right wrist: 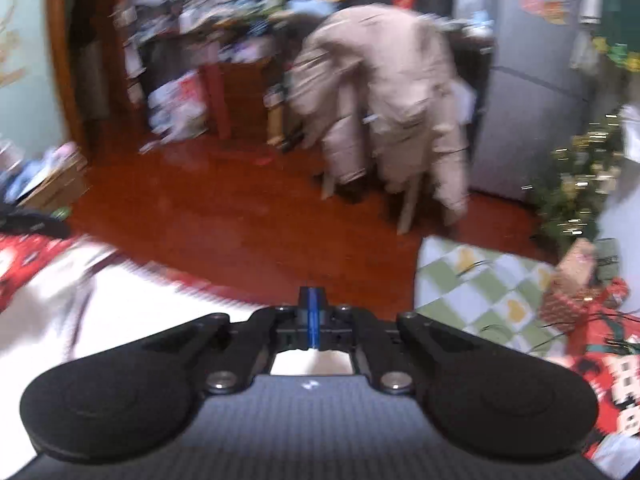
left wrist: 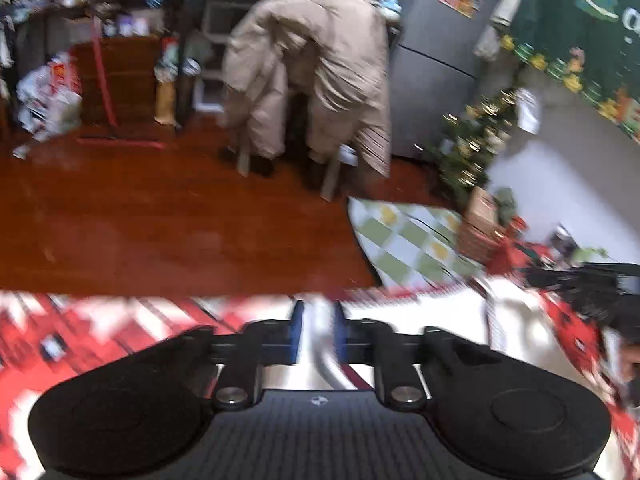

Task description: Fold clothes

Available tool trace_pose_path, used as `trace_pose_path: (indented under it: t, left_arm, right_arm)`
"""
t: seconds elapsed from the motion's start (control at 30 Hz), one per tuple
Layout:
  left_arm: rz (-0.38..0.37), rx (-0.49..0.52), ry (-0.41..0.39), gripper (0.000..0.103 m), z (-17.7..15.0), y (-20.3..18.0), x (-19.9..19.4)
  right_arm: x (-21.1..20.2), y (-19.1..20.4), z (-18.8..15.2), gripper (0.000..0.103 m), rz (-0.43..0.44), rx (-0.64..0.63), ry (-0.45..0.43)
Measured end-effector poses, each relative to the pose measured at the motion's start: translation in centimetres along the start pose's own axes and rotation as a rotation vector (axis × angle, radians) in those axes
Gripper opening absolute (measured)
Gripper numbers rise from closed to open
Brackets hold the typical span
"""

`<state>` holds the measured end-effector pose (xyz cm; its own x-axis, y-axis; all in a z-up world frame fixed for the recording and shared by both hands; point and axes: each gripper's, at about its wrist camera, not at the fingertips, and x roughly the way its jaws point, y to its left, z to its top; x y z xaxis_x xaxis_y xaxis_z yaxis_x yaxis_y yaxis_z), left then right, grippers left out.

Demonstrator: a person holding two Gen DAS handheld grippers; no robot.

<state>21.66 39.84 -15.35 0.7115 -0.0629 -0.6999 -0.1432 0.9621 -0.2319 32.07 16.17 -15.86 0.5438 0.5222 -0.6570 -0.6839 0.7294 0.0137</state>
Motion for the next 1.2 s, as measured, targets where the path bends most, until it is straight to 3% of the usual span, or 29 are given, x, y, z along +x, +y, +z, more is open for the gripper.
trace_pose_path:
  t: [0.13, 0.23, 0.47, 0.53, 0.6, 0.63, 0.7, 0.77, 0.83, 1.0, 1.1, 1.2]
  left_arm:
    - [0.021, 0.036, 0.035, 0.006, -2.4, -3.8, 2.9]
    - [0.059, 0.102, -0.024, 0.007, -2.2, -5.7, 4.6]
    - [0.031, -0.015, -0.023, 0.007, 1.4, -4.7, 7.7]
    - [0.0, -0.05, -0.027, 0.007, 2.2, -3.9, 6.8]
    - [-0.03, -0.05, -0.065, 0.01, 2.8, -3.1, 4.6]
    - [-0.046, -0.05, -0.069, 0.015, 3.0, -2.5, 3.4]
    - [-0.074, -0.051, -0.057, 0.016, 3.1, -1.2, 1.2]
    - [-0.045, -0.036, -0.034, 0.016, 1.8, 0.0, 0.1]
    - [-0.004, -0.016, -0.011, 0.0, 0.2, 1.1, -0.7]
    - [0.05, -0.006, 0.014, 0.001, -3.7, 2.4, -0.5]
    - [0.081, 0.026, -0.025, 0.002, -3.1, 2.2, 0.5]
    - [0.119, 0.047, -0.041, 0.002, -1.3, 2.2, 2.2]
  right_arm:
    - [1.3, 4.4, -1.7, 0.004, 0.101, -0.059, 0.08]
    - [3.1, 6.6, -2.0, 0.006, 0.061, -0.11, 0.073]
    - [7.0, 5.8, 0.6, 0.013, 0.039, 0.002, 0.024]
    - [7.6, 5.3, 1.3, 0.016, 0.045, 0.053, 0.018]
    - [6.4, 3.9, 2.0, 0.018, 0.059, 0.083, -0.019]
    - [5.6, 3.1, 2.3, 0.02, 0.065, 0.092, -0.034]
    - [3.6, 1.0, 2.5, 0.02, 0.068, 0.104, -0.041]
    - [1.8, -1.0, 2.2, 0.02, 0.069, 0.113, -0.032]
    - [0.4, -2.3, 1.2, 0.02, 0.038, 0.092, 0.002]
    - [-1.4, -3.2, -3.1, 0.018, 0.0, 0.038, 0.088]
    - [-0.9, -2.8, -4.2, 0.018, -0.014, 0.017, 0.076]
    - [0.8, -2.3, -3.1, 0.018, -0.053, 0.016, 0.061]
